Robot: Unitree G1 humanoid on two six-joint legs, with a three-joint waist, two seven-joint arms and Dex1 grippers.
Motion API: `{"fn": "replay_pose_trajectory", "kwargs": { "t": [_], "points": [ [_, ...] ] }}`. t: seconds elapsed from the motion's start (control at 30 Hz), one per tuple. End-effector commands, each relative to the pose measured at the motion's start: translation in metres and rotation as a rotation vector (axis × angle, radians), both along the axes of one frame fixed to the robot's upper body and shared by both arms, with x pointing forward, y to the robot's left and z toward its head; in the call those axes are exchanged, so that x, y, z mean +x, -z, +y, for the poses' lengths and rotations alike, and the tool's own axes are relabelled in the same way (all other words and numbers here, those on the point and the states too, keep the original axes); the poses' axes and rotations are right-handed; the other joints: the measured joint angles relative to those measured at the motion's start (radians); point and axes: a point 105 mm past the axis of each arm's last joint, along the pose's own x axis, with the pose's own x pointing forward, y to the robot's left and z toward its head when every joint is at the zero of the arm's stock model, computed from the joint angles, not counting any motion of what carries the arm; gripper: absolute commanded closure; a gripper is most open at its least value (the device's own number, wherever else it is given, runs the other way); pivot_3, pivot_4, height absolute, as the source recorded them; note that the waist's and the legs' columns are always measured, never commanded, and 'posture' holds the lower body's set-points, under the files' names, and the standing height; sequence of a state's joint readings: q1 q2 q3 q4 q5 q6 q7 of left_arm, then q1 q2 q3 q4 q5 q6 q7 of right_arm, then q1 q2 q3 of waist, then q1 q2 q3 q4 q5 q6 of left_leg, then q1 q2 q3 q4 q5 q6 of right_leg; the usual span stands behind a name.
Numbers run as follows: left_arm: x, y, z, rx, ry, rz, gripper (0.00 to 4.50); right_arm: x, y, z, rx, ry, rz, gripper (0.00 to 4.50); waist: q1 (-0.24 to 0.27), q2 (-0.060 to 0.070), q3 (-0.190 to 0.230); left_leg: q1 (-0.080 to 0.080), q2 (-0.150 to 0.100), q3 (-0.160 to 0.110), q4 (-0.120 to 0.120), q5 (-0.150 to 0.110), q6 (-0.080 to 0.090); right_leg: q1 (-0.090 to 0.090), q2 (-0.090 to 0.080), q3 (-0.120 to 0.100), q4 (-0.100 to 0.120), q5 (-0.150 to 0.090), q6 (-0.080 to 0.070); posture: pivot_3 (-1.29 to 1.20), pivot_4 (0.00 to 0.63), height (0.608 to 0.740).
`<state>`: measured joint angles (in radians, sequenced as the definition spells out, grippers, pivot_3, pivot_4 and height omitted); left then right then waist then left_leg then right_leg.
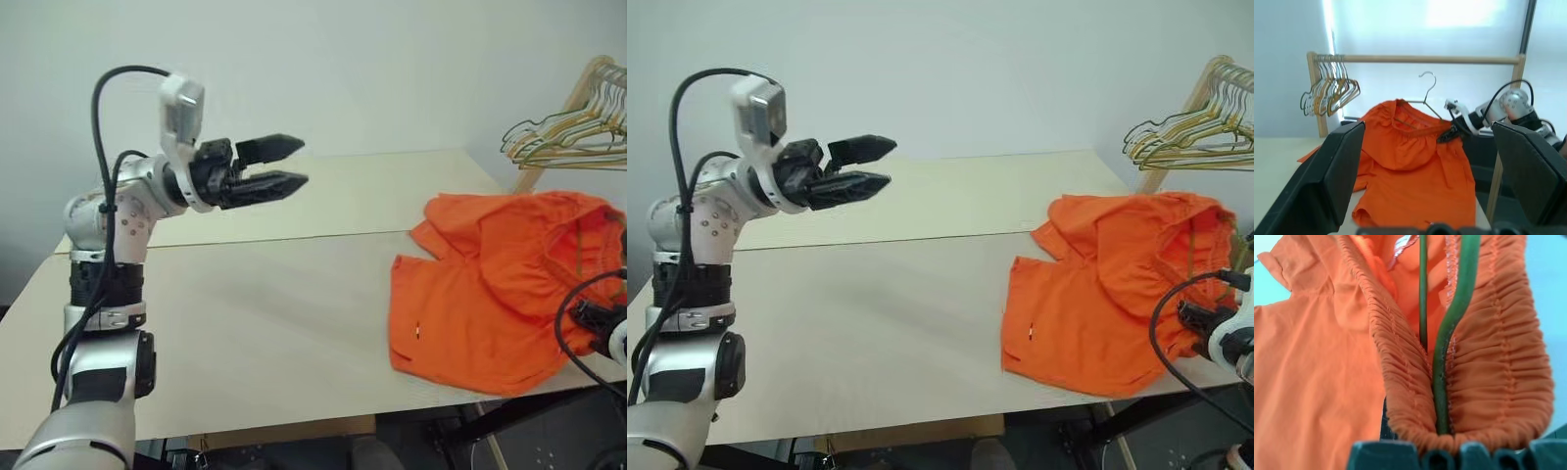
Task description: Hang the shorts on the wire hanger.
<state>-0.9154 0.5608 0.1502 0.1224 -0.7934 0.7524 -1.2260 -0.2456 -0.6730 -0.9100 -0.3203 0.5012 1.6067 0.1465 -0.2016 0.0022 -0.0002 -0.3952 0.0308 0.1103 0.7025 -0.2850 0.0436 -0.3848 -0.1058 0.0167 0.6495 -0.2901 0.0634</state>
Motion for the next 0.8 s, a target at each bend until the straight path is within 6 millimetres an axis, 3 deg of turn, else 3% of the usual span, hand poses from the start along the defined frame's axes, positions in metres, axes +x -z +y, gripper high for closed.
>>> {"fn": "replay_pose_trajectory", "kwargs": {
  "t": [0.03, 0.23, 0.5, 0.8],
  "points": [
    [-0.011, -0.016, 0.0, -0.029, 0.004, -0.063, 0.03, -0.003, -0.025, -0.023, -0.053, 0.152, -0.052, 4.5, -0.002, 0.001, 0.0, 0.0, 0.0, 0.0, 0.0, 0.0, 0.0, 0.0, 0.0, 0.0, 0.0, 0.0, 0.0, -0.25, 0.0, 0.74],
    [-0.014, -0.015, 0.001, -0.039, -0.021, -0.061, 0.03, -0.007, -0.052, -0.05, -0.044, 0.359, -0.121, 4.5, -0.004, 0.002, -0.001, 0.002, 0.0, 0.001, -0.002, 0.001, -0.001, 0.002, 0.0, 0.001, -0.001, 0.0, 0.0, -0.24, 0.0, 0.74],
    [-0.016, -0.013, 0.0, -0.033, -0.027, -0.063, 0.03, -0.012, -0.071, -0.074, -0.003, 0.476, -0.156, 4.5, -0.004, 0.002, -0.001, 0.013, -0.001, 0.001, -0.008, 0.001, -0.001, 0.014, 0.0, 0.001, -0.008, 0.0, 0.0, -0.23, 0.0, 0.74],
    [-0.018, -0.008, -0.002, -0.008, -0.038, -0.076, 0.03, -0.027, -0.077, -0.11, 0.103, 0.657, -0.197, 4.5, -0.003, 0.003, -0.001, 0.014, -0.001, 0.002, -0.009, 0.001, -0.001, 0.015, 0.0, 0.002, -0.009, 0.0, 0.0, -0.22, 0.0, 0.74]
  ]
}}
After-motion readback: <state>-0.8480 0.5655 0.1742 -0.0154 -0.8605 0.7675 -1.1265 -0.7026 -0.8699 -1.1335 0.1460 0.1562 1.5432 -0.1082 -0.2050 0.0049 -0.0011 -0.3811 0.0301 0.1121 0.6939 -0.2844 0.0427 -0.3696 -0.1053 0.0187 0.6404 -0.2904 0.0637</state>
